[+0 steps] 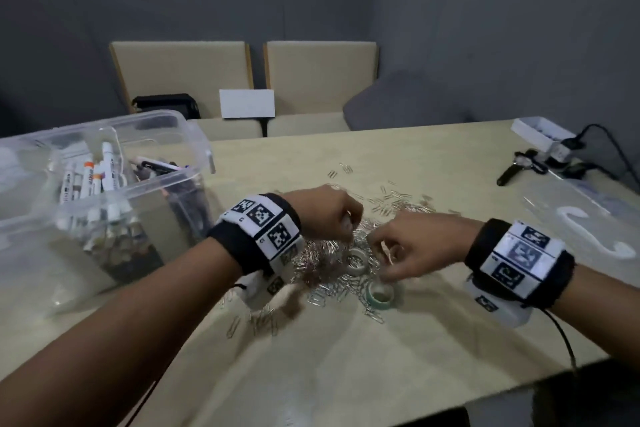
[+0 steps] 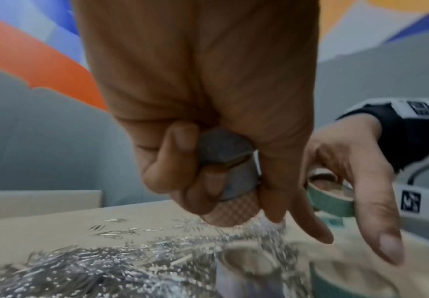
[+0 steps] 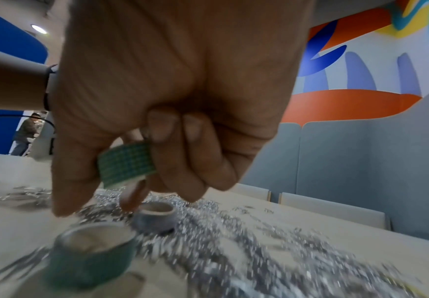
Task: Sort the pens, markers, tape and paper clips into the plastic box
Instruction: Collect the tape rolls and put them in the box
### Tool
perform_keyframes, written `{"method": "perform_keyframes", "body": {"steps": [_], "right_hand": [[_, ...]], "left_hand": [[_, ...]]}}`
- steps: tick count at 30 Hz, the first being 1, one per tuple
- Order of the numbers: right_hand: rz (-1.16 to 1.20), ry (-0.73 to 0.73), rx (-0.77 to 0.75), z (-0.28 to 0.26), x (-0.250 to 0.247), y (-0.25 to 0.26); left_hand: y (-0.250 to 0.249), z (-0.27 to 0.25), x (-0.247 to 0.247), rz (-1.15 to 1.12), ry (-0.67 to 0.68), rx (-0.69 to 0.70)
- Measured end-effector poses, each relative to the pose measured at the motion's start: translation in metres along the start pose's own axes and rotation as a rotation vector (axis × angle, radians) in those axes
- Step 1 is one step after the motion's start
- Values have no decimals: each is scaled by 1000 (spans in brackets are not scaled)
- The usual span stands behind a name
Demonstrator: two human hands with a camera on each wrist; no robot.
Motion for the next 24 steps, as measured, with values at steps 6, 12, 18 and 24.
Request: {"method": "perform_keyframes", "body": {"steps": [6,12,18,24], "right_hand": [[-118,-27,39,-17,33,4],[-77,-88,26,-19,29,4],[121,-188,-104,3,-39,21],[171,-352,-353,69,-130,105]], "left_hand": [[-22,-4,42,251,106,101],[-26,-18,40,255,-46,107],[-2,-49,-12,-10,-208,60],[77,-132,-93,-215,-477,-201]]}}
Point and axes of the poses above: each hand's wrist, its own z-axis towards the middle knuckle, its own x-axis out of the palm, y = z × x, the point moved 7 cm from there along z, towards the middle knuckle, and after that the axes turned 12 degrees about -x, right-handed, at the moved point
